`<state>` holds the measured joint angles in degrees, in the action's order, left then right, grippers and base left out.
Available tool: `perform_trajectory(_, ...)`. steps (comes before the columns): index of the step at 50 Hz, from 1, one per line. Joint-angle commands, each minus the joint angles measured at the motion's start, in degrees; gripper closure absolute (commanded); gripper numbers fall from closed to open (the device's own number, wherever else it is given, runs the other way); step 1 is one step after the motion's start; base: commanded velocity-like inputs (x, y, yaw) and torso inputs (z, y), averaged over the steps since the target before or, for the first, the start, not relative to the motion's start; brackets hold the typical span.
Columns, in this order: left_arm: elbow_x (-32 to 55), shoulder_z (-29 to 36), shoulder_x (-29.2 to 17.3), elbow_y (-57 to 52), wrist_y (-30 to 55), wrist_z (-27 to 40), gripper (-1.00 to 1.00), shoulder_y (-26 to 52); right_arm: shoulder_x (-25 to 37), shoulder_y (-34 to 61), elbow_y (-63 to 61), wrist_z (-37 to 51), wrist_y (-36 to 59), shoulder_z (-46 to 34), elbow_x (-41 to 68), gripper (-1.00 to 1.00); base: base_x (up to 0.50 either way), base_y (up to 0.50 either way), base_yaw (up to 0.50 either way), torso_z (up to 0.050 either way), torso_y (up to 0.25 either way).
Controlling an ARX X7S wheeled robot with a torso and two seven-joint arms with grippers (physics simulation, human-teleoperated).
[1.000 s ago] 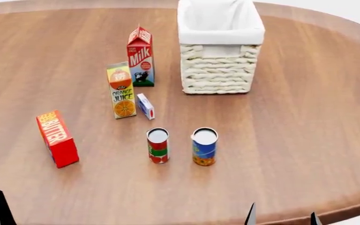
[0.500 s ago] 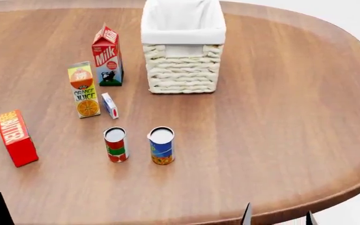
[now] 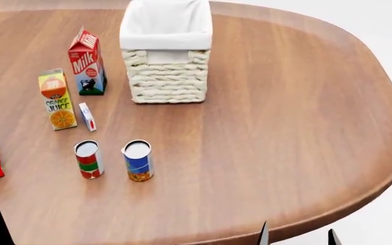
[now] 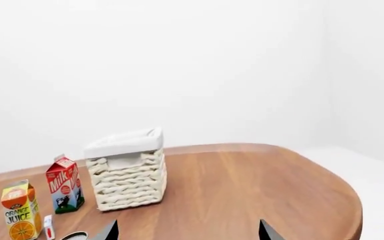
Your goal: Pick up the alphabet soup, and put it in the basket.
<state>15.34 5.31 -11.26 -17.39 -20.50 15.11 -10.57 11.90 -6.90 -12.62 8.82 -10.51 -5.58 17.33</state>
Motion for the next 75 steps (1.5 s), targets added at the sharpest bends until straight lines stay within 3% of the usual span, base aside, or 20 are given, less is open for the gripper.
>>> perform_trajectory(1, 0.16, 0.22, -0.30, 0.30, -0.57, 0.30, -1.00, 0.09, 0.30, -0.48, -0.17, -0.70, -1.70, -0.63, 0.40, -1.00, 0.16, -0.12, 0.00, 0.000, 0.000)
perform_trajectory(75, 0.31, 2.18, -2.04, 0.97, -1.63, 2.29, -1.00, 0.51, 1.65, 0.15, 1.00, 2.50, -3.39, -3.90, -4.58, -1.00, 0.11, -0.01, 0.00, 0.000, 0.000)
